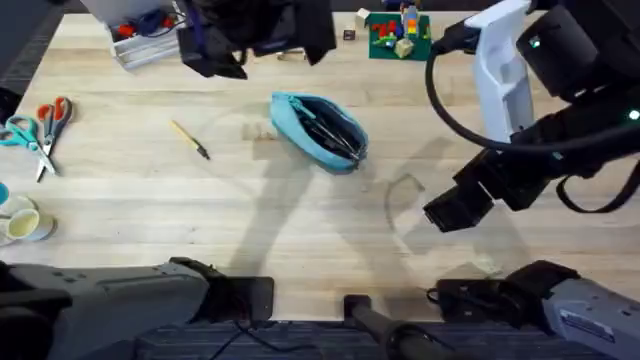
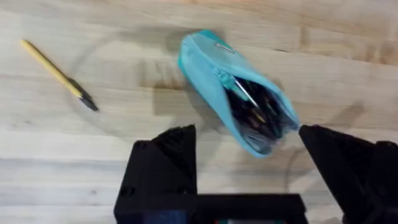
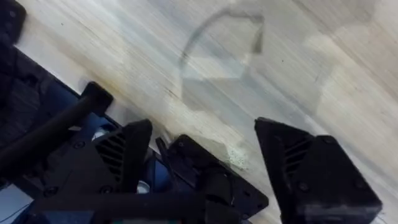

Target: Unzip the bag, pick up the pens from the table one at a time and place them inside, then zip the bag closed.

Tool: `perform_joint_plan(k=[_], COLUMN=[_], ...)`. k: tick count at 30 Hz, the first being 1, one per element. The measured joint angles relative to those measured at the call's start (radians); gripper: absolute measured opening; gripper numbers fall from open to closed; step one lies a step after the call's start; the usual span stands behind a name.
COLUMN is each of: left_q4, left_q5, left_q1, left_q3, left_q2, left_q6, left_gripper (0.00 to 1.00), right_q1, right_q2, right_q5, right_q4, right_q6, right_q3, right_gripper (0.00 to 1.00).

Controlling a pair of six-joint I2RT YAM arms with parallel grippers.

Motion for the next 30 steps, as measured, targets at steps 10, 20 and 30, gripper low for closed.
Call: perform_joint_plan(k=[10, 20, 30], left_q4=[0.024, 0.002, -0.016], left_q5=[-0.007, -0.067, -0.074], left_q1=[0.123, 0.237, 0.237], left_q3=[0.000, 0.000, 0.000], left_q2=[0.000, 0.000, 0.000], left_q6=[0.277, 0.354, 0.421], left_gripper=[0.993, 0.993, 0.993], right_q1=[0.000, 0.000, 0.000], right_q2=[0.000, 0.000, 0.000], right_q5=[0.000, 0.036, 0.107], right_q4=[0.000, 0.002, 0.004], right_q6=[0.000, -0.016, -0.040], right_q3=[0.000, 0.000, 0.000], right_gripper=[0.998, 0.998, 0.998])
